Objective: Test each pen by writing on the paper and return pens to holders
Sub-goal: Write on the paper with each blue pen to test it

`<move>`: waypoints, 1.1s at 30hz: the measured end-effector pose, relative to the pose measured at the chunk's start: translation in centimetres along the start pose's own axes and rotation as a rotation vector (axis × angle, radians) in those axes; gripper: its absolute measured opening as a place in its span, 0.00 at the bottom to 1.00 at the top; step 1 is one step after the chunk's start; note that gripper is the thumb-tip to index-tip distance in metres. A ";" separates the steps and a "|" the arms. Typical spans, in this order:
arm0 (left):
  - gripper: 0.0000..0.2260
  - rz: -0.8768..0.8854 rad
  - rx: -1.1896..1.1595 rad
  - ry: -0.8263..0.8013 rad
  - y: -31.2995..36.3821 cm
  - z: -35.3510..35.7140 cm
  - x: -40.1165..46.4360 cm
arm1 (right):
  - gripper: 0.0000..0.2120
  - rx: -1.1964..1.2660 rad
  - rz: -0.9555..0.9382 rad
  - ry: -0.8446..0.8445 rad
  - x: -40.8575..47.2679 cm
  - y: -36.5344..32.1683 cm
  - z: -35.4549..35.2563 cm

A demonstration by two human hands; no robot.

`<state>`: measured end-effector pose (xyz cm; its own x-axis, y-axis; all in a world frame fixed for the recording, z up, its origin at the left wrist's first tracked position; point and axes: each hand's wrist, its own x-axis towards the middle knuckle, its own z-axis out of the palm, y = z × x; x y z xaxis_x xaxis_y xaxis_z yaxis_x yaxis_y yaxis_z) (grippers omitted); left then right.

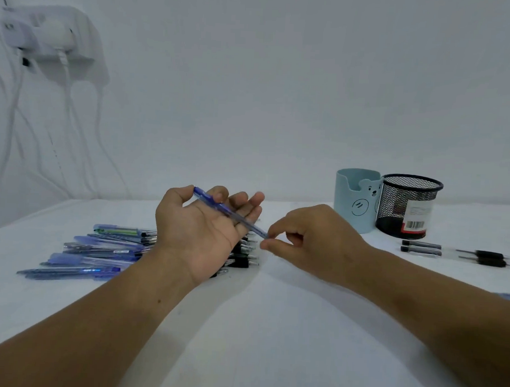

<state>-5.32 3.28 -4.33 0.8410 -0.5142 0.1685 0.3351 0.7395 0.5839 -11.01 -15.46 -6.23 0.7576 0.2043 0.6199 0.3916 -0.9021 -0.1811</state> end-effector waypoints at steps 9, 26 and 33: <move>0.10 0.281 0.990 0.041 0.7 -0.8 0.3 | 0.03 -0.058 0.292 -0.057 0.7 1.0 -0.9; 0.25 0.186 1.976 -0.541 0.1 -3.3 -0.7 | 0.12 0.793 0.809 -0.098 1.4 0.0 0.3; 0.22 0.191 1.989 -0.546 0.5 -3.1 -0.3 | 0.15 0.825 0.685 -0.087 1.1 0.3 1.0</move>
<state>-4.05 5.15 -6.54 0.4919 -0.8293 0.2651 -0.8517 -0.3953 0.3439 -9.58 -15.12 -6.39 0.9713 -0.1916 0.1409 0.0771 -0.3069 -0.9486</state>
